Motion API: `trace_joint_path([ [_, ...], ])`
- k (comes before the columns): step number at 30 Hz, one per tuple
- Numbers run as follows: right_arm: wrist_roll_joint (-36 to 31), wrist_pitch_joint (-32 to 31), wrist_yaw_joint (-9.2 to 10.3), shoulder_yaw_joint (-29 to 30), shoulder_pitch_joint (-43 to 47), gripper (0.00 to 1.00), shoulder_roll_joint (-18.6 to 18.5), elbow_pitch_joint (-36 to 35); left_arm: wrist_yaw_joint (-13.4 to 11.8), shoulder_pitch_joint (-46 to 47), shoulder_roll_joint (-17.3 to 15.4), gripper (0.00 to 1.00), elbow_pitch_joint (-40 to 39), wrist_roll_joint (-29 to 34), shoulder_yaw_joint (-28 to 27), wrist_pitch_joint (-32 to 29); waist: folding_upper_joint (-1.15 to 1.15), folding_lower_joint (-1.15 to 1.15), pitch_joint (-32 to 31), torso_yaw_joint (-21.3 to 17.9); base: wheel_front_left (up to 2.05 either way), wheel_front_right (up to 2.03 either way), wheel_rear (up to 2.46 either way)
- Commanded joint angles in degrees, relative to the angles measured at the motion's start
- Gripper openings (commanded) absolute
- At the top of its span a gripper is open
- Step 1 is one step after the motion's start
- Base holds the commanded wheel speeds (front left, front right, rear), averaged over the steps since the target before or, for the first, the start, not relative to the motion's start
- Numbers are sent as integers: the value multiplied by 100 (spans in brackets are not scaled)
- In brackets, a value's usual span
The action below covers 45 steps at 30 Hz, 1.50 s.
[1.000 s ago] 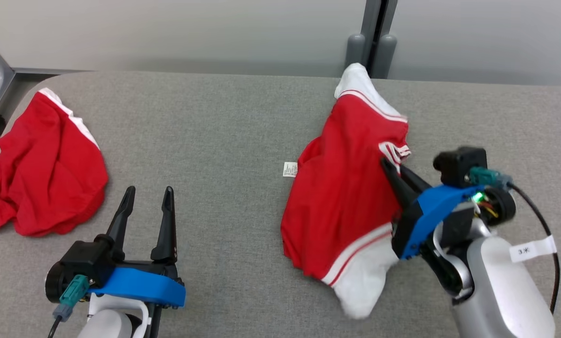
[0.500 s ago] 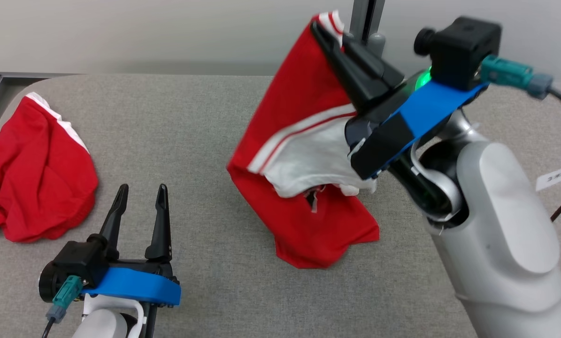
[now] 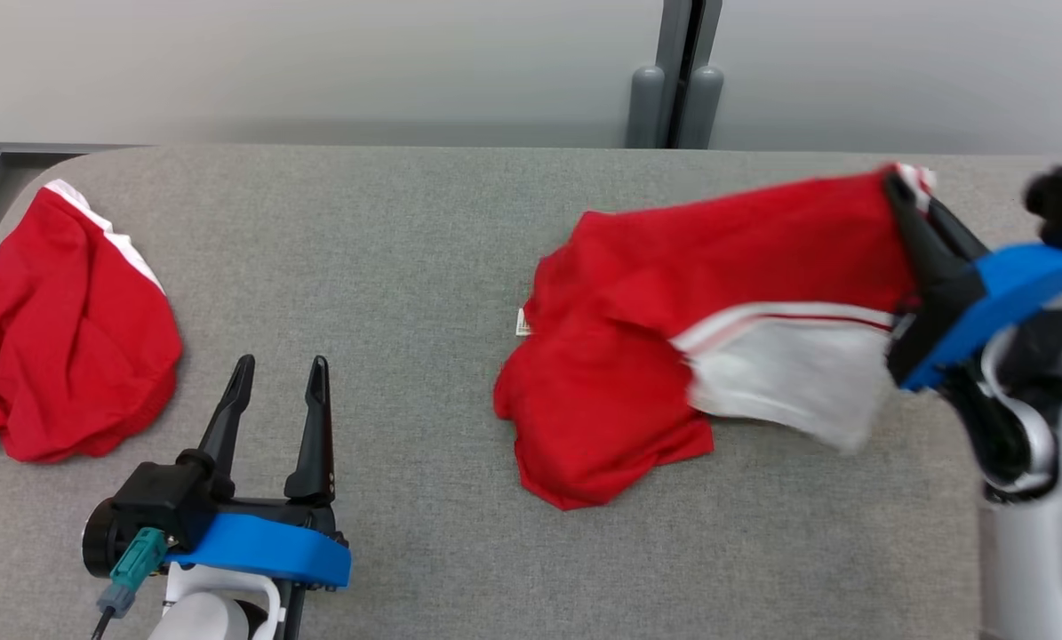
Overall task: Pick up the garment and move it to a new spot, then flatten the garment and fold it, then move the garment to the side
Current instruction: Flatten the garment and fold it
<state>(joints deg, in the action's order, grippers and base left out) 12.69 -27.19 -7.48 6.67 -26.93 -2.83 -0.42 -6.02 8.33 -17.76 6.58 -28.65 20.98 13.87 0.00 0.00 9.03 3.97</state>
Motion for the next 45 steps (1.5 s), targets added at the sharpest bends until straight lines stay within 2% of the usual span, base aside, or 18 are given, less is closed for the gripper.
trace_joint_path([
  [1, -76, -36, -3, 167, 162, 0, -12, -109, 10, 42, -8, 100, -23, 33, 4, 0, 0, 0, 29, 20, 0, 0, 0],
  [7, 177, -246, -3, 814, 862, 0, -11, -708, 21, 69, -48, 100, -1, 22, 20, 6, 0, 0, 70, 27, 0, 0, 0],
  [10, 250, -309, -3, 954, 1116, 0, -11, -999, -2, 71, -70, 100, 9, 4, -3, 13, 0, 0, 81, -8, 0, 0, 0],
  [14, 260, -301, -3, 1006, 1121, 0, -10, -976, -11, 121, -88, 100, -18, -1, -14, 13, 0, 0, 158, -35, 0, 0, 0],
  [18, -6, -64, -3, 967, 583, 0, -11, -363, 2, 255, -104, 100, -71, 25, -20, 10, 0, 0, 369, -27, 0, 0, 0],
  [23, -351, 574, -3, 807, -319, 0, -292, 1119, 80, 501, -89, 100, -69, 73, 64, 2, 0, 0, 669, 128, 0, 0, 0],
  [27, -643, 1213, -3, 936, -940, 0, -558, 2310, 121, 647, -47, 100, -22, 105, 130, 5, 0, 0, 870, 290, 0, 0, 0],
  [28, -735, 1338, -3, 957, -1034, 97, -615, 2584, 134, 676, -33, 100, -7, 118, 143, 10, 0, 0, 900, 318, 0, 0, 0],
  [29, -829, 1440, -3, 982, -1103, 100, -659, 2825, 147, 695, -24, 100, 13, 126, 157, 16, 0, 0, 918, 341, 0, 0, 0],
  [32, -1068, 1684, -3, 1084, -1291, 100, -802, 3359, 151, 712, -2, 100, 77, 134, 180, 33, 0, 0, 920, 365, 0, 0, 0],
  [36, -1232, 1913, -3, 1056, -1194, 100, -800, 3613, 123, 610, -1, 100, 176, 97, 144, 49, 0, 0, 770, 294, 0, 0, 0],
  [40, -1106, 2292, -2, 886, -824, 100, -673, 3203, 96, 456, -15, 100, 226, 48, 89, 82, 0, 0, 527, 133, 0, 0, 0],
  [45, -928, 2475, -2, 552, 73, 100, -358, 2152, 29, 243, -49, 100, 267, -4, 21, 93, 0, 0, 173, -132, 0, 0, 0],
])
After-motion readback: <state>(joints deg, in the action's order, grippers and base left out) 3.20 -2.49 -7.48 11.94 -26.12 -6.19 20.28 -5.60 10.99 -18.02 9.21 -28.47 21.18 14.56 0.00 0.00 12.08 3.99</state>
